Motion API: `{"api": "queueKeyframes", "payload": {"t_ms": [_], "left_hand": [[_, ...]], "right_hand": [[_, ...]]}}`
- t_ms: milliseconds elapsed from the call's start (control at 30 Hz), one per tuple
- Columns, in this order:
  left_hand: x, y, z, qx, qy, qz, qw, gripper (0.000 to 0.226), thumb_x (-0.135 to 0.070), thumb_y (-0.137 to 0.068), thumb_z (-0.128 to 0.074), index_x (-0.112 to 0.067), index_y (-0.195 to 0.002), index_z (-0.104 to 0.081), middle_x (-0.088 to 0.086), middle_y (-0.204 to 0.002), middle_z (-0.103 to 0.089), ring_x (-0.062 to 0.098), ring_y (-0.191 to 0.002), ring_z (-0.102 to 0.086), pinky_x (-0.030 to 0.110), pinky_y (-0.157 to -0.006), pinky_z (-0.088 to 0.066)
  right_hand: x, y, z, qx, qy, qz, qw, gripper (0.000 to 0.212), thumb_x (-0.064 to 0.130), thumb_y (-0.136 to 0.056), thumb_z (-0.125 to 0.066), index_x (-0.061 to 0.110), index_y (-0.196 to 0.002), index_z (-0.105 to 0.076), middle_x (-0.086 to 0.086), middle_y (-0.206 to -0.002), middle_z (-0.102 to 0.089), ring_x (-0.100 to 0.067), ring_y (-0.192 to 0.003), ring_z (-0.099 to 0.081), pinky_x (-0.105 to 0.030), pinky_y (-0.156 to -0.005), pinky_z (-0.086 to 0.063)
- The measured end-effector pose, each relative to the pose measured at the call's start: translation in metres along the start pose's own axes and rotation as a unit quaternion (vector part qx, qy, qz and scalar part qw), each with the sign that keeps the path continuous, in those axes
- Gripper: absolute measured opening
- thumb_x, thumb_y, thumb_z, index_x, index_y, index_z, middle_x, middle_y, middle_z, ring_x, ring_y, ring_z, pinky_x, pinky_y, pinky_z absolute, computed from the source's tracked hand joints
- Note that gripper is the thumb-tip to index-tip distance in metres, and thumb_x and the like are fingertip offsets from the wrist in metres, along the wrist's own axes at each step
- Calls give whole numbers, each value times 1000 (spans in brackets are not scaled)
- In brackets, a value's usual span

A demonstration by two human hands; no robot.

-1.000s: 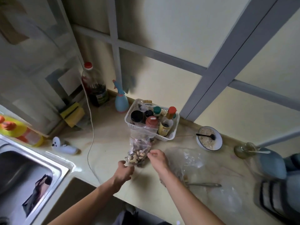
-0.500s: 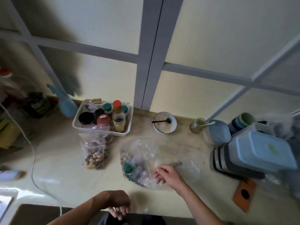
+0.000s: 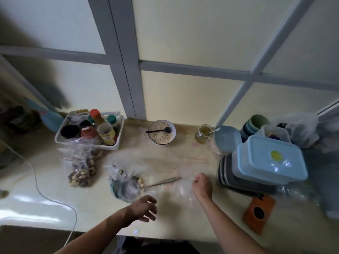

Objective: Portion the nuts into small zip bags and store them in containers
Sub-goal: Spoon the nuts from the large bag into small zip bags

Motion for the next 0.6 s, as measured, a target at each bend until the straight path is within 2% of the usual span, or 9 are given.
{"api": "queueKeyframes", "payload": {"t_ms": [67,167,267,333,433,533,600], "left_hand": [[-7,0,-5,-8,35,-8,999,33,-19,-88,-58,-15,-121,-56,9,-100,-74,24,-87,-74,30,-71,-53],[-15,2,-11,-11,52,-9,999,43,-27,-79,-61,-13,-120,-60,9,-102,-73,25,-91,-74,29,-71,-54],[-18,3,-16,-9,59,-3,998,45,-28,-75,-60,-11,-117,-65,8,-102,-74,25,-94,-74,27,-72,-53],[-18,3,-20,-19,73,1,997,43,-27,-76,-59,-11,-116,-66,12,-106,-74,26,-96,-73,28,-72,-53],[-17,1,-24,-28,92,3,995,41,-26,-78,-59,-12,-116,-67,16,-112,-72,29,-101,-72,28,-74,-53],[-16,-1,-29,-35,106,-3,994,36,-24,-83,-57,-12,-115,-67,14,-108,-74,32,-102,-72,28,-72,-51],[-15,-2,-34,-46,121,-12,992,35,-23,-83,-56,-11,-114,-67,11,-102,-74,30,-97,-73,27,-69,-49]], "right_hand": [[8,-9,6,-9,-8,39,999,21,6,-91,-55,15,-108,-64,-8,-119,-57,-27,-105,-59,-30,-85,-45],[20,-26,12,-15,-2,105,994,28,5,-91,-56,14,-117,-62,-7,-131,-50,-28,-112,-58,-32,-90,-46],[31,-41,16,-8,16,152,988,35,8,-91,-59,23,-122,-61,-2,-135,-46,-25,-111,-60,-34,-85,-52],[36,-51,16,37,56,180,981,36,13,-91,-63,29,-122,-58,0,-132,-44,-24,-108,-60,-32,-81,-51],[40,-61,10,108,126,212,963,33,23,-88,-67,24,-117,-52,0,-121,-44,-25,-104,-59,-31,-76,-46],[39,-67,3,121,143,213,959,24,20,-88,-65,22,-107,-51,2,-110,-56,-23,-101,-60,-31,-72,-43],[37,-70,2,109,121,202,966,12,18,-88,-65,24,-93,-56,3,-98,-62,-22,-95,-63,-32,-72,-49]]}}
Point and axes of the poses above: each hand's wrist, its own y-axis away from the middle knuckle, its own z-axis out of the back of the hand, x = y × z, the point moved 1 cm from there along -y, towards the middle knuckle
